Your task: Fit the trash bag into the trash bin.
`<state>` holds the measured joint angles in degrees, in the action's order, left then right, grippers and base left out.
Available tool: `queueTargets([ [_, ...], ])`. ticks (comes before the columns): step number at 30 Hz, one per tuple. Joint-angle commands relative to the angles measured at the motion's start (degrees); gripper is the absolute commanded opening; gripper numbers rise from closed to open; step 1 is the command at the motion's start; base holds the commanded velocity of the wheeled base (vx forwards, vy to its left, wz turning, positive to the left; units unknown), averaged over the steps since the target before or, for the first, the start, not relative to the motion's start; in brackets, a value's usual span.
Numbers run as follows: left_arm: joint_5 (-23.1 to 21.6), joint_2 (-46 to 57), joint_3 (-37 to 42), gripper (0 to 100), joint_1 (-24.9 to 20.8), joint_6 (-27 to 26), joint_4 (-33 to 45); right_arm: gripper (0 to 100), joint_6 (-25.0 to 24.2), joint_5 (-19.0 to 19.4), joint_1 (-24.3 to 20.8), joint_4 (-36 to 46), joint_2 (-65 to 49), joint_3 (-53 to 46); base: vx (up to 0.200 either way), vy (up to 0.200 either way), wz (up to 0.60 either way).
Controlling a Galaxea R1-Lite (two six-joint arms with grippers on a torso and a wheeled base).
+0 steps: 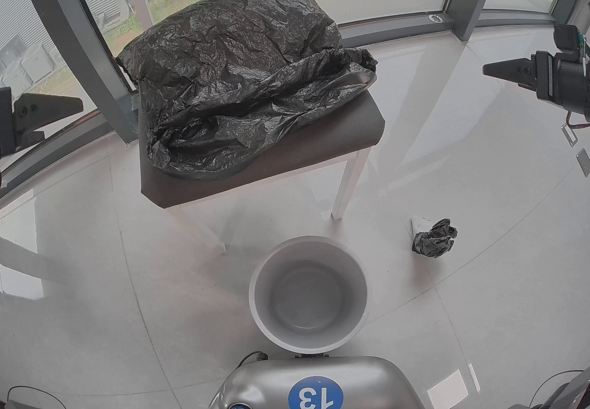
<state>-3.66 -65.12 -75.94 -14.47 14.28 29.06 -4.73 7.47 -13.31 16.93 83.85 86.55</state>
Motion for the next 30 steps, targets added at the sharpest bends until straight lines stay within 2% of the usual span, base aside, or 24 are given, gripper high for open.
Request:
queueTargets([
  [1,0.49,-4.58,0.0,100,-0.65,-0.56,-0.23,100,2.44,1.32,-0.31,0.73,4.22,4.41,0.0,0.0,0.0],
  [4,1.2,-5.63,0.17,100,-1.09,-0.92,-0.41,100,2.62,1.4,-0.66,0.73,4.57,5.56,0.0,0.0,0.0],
  [10,6.38,-9.94,0.96,100,-3.81,-1.27,-0.5,100,2.53,1.49,-1.19,0.56,6.86,8.81,0.0,0.0,0.0],
  [15,6.47,-12.57,1.05,100,-4.51,-1.27,-1.82,100,2.36,1.49,-1.19,0.65,7.3,10.57,0.0,0.0,0.0],
  [18,6.65,-17.41,0.88,100,-4.6,-1.36,-7.62,100,2.27,1.49,-1.19,0.56,6.86,10.74,0.0,0.0,0.0],
  [22,8.58,-20.75,0.7,100,-4.69,-1.36,-10.17,100,2.27,1.76,-1.19,0.38,6.5,11.36,0.0,0.0,0.0],
  [30,9.55,-24.88,0.09,100,-4.87,-1.36,-10.69,100,2.18,2.55,-1.19,0.65,2.81,12.68,0.0,0.0,0.0],
])
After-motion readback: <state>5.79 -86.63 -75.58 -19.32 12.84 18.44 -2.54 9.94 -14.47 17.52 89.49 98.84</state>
